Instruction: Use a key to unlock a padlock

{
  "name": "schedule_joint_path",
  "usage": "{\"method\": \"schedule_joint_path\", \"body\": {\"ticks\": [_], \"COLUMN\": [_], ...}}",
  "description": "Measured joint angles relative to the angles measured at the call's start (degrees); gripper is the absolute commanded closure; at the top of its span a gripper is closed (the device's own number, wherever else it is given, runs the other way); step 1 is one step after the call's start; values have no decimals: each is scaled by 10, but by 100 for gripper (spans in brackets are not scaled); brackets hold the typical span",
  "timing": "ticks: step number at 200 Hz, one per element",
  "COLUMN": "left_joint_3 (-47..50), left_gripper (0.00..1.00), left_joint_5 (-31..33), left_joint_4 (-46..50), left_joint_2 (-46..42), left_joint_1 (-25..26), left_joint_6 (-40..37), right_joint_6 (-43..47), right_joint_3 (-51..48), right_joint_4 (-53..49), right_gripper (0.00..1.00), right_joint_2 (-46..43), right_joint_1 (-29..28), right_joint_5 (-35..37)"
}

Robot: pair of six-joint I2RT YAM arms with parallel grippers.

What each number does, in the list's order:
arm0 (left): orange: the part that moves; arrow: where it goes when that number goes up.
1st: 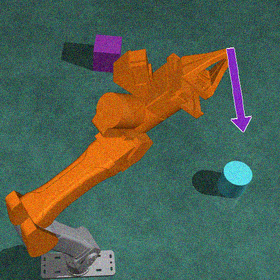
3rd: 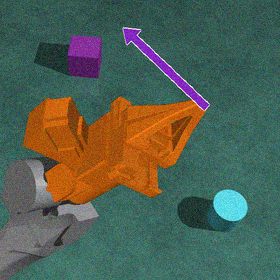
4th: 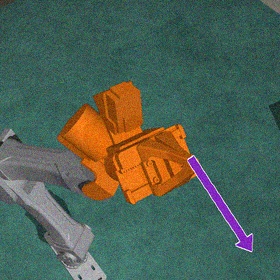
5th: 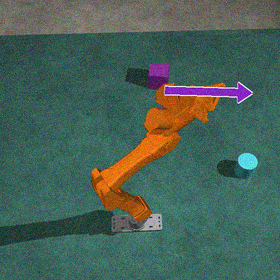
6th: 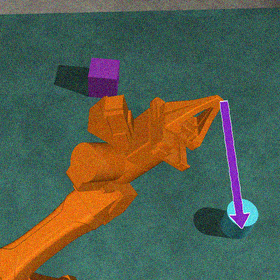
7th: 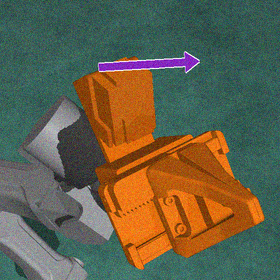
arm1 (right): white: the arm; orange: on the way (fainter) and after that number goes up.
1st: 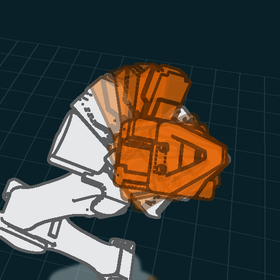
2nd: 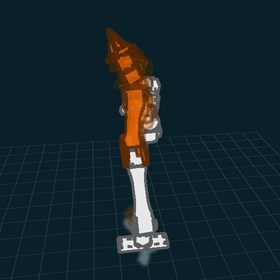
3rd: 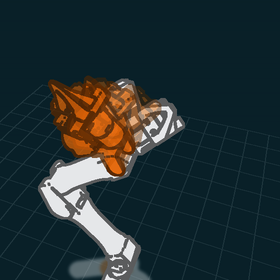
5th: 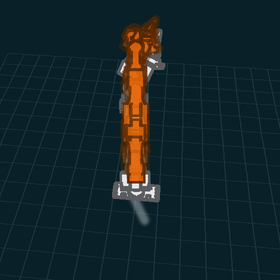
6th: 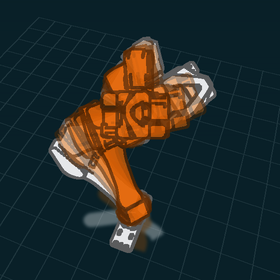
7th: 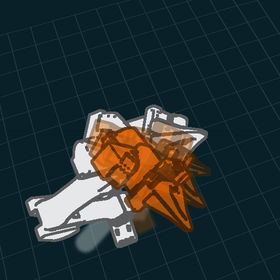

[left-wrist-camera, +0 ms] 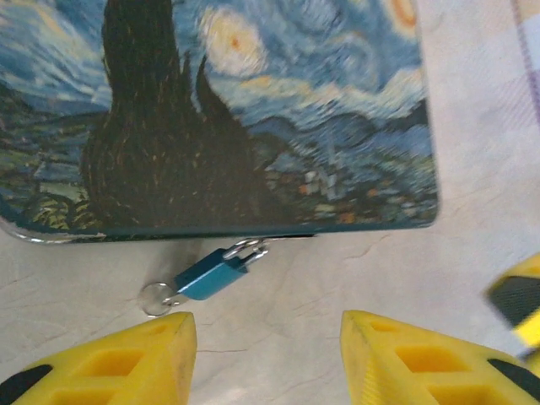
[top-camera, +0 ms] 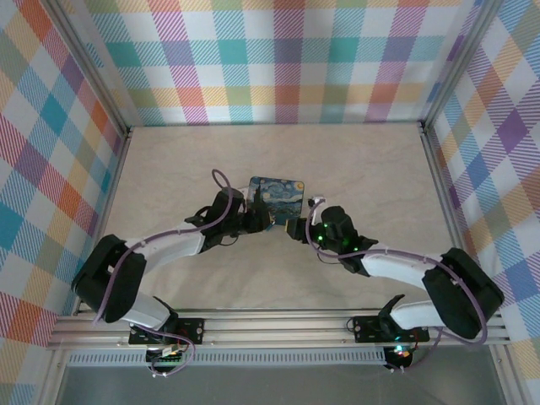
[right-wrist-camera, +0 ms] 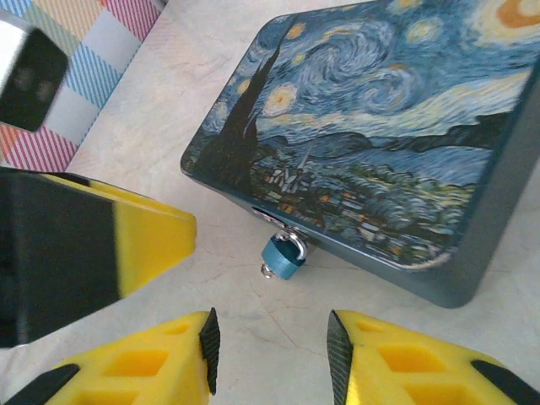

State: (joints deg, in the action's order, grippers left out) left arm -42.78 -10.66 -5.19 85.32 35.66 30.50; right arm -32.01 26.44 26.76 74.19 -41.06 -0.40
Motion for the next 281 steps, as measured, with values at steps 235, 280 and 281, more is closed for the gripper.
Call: {"method": "schedule_joint_path", "body": {"ticks": [235, 280, 281], "left_joint_3": [-98, -103, -104], "left_gripper": [47, 55, 55], "left_joint_5": [157, 145, 145], "left_joint_4": [78, 74, 74], "left_joint_2": [141, 156, 156], "left_joint_1": [67, 67, 67], "left_joint_6": [-139, -146, -146], "right_joint_6": [28, 28, 28], "right_joint_3": [-73, -73, -73], "right_joint_4": [-76, -76, -76], "right_gripper": [55, 54, 55], "right_joint_2": [-140, -139, -139], "right_joint_1": [29, 29, 29], "right_joint_5": [10, 10, 10]}}
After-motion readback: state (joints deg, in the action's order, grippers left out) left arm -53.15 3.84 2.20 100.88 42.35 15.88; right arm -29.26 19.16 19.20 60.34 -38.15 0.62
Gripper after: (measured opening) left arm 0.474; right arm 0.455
